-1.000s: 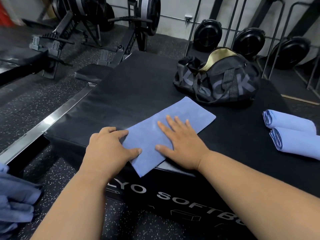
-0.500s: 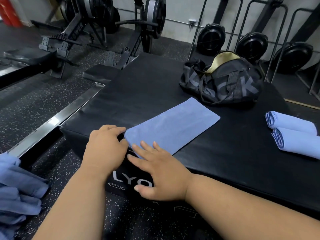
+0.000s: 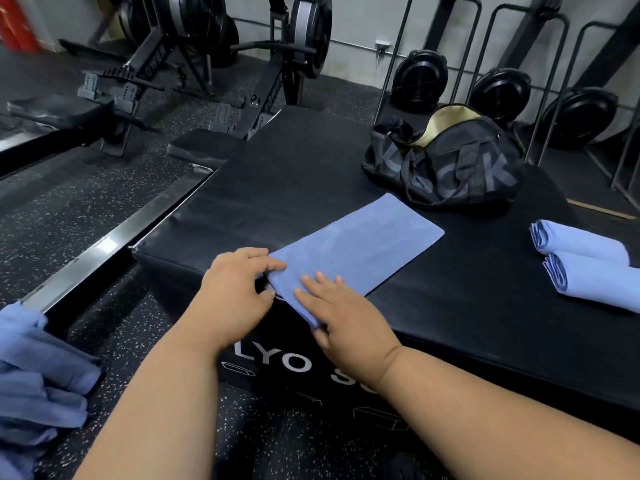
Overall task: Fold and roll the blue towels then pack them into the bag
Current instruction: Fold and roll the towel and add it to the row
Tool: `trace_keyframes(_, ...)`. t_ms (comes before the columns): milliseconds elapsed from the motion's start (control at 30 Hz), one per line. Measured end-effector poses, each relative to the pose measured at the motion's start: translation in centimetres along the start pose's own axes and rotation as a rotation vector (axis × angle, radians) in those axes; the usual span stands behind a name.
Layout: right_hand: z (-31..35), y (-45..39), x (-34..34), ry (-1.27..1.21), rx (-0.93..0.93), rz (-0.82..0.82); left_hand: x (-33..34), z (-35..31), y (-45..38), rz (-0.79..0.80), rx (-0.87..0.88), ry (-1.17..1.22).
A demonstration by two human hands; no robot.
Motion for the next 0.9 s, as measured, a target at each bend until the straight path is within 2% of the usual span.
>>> trace_keyframes(200, -0.9, 2.2, -2.4, -0.303, 0.180, 0.078, 0.0, -1.3, 0.8, 0.075, 0.042, -0.068)
trace_keyframes(300, -1.5, 4.3, -4.5, -0.385, 0.233, 0.039, 0.4, -2.3, 1.3, 0.094, 0.100, -0.051)
trace_keyframes(433, -2.2, 7.8, -7.1, -0.547, 0.391, -0.068, 1.2, -3.8, 1.8, 0.142, 0.168, 0.081)
trace_keyframes(600, -2.3, 10.3, -9.2, -0.582, 0.474, -0.077, 0.8, -6.5, 2.8, 0.190, 0.195, 0.259)
trace_keyframes(700, -2.6, 10.7, -9.8, -0.597, 0.542, -0.152, 1.3, -7.3, 3.1, 0.256, 0.178, 0.395)
trace_keyframes(767, -3.0, 10.8, -9.8, -0.605, 0.585, -0.204, 1.8, -7.2, 3.1, 0.286, 0.111, 0.413)
trace_keyframes(900, -3.9, 10.5, -9.7, -0.610, 0.681, -0.287, 2.8, -7.6, 2.7, 0.235, 0.040, 0.362)
Point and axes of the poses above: each hand's wrist, its own y-axis away from the middle knuckle, its own x-axis out of the palm, z = x × y, the point moved 2 cm from there along -y, towards the middle knuckle, and after that the axes turned 4 degrees about -y, right-handed, at the moved point
